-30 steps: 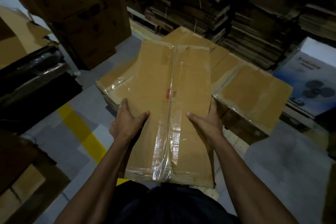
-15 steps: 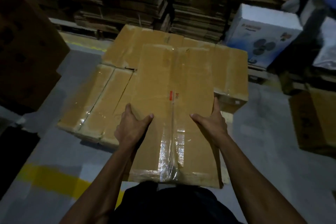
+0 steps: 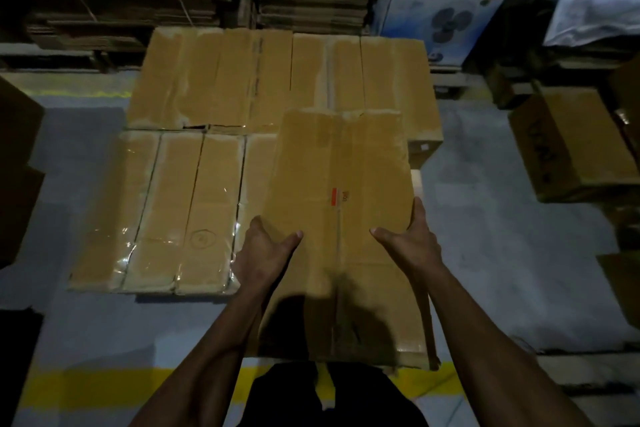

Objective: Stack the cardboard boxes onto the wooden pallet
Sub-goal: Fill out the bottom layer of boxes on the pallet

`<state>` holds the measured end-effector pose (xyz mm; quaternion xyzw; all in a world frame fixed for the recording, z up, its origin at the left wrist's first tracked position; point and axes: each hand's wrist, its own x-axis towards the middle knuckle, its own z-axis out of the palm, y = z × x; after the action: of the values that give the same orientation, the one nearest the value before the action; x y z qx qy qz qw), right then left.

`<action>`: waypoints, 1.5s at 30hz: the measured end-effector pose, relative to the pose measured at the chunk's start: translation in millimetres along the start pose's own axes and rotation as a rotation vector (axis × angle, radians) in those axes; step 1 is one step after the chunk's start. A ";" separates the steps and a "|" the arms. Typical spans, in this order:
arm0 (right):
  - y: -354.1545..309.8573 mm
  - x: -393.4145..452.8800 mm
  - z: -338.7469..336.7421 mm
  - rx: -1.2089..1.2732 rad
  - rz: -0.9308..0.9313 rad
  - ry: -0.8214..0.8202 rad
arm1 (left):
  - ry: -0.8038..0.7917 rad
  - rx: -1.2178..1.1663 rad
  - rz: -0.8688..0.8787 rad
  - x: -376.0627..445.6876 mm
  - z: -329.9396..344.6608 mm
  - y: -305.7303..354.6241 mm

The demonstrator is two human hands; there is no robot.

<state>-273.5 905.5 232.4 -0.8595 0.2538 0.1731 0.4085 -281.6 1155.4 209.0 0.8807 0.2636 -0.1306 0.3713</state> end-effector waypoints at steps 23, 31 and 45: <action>133.7 194.9 118.0 0.027 0.015 -0.100 | -0.040 -0.050 0.117 133.0 180.2 -104.6; 159.1 238.0 152.7 0.073 -0.052 -0.086 | 0.045 0.018 0.121 170.3 221.4 -125.2; 179.8 264.1 181.7 0.111 -0.070 -0.011 | 0.120 0.165 0.165 200.9 258.2 -147.8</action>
<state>-179.5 874.6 -121.6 -0.8428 0.2307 0.1493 0.4628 -207.3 1129.1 -141.3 0.9331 0.2002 -0.0680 0.2909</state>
